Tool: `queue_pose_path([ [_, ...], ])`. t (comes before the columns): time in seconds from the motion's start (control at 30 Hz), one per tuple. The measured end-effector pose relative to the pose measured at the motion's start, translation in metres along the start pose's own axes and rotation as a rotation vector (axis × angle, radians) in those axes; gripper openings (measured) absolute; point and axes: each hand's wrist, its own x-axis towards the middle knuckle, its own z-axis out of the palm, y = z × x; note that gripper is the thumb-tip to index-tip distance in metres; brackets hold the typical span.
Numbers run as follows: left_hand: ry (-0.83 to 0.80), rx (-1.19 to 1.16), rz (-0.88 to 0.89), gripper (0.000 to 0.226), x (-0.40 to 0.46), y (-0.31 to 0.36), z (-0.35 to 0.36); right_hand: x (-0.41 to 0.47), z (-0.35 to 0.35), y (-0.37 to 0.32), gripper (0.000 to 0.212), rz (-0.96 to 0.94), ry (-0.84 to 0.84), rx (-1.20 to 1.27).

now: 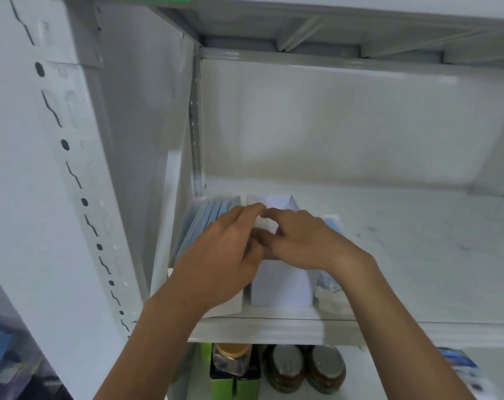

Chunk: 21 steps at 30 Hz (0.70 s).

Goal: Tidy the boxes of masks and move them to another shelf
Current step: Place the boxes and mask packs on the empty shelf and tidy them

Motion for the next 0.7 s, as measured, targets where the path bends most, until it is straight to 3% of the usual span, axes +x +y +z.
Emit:
queue_pose_path([
  [0.1,-0.067,0.045,0.031,0.052,0.0,0.002,-0.004,-0.006,-0.002,0.013,0.045,-0.051,0.181,0.144],
  [0.23,-0.184,0.184,0.092,0.049,0.002,0.004,-0.005,-0.014,-0.006,0.031,0.036,-0.033,0.355,-0.262],
  [0.37,-0.149,0.217,0.06,0.051,0.003,0.007,-0.004,-0.021,0.0,0.024,0.022,0.038,0.34,-0.511],
  [0.43,-0.157,0.25,0.043,0.053,0.005,0.008,-0.003,-0.023,0.002,0.016,0.028,0.072,0.303,-0.55],
  [0.57,-0.141,0.255,-0.014,0.041,0.008,0.008,0.004,-0.02,0.003,0.001,0.032,0.216,0.1,-0.5],
  [0.7,-0.159,0.21,-0.019,0.033,0.009,0.004,0.004,-0.008,0.005,-0.01,0.028,0.283,0.073,-0.384],
])
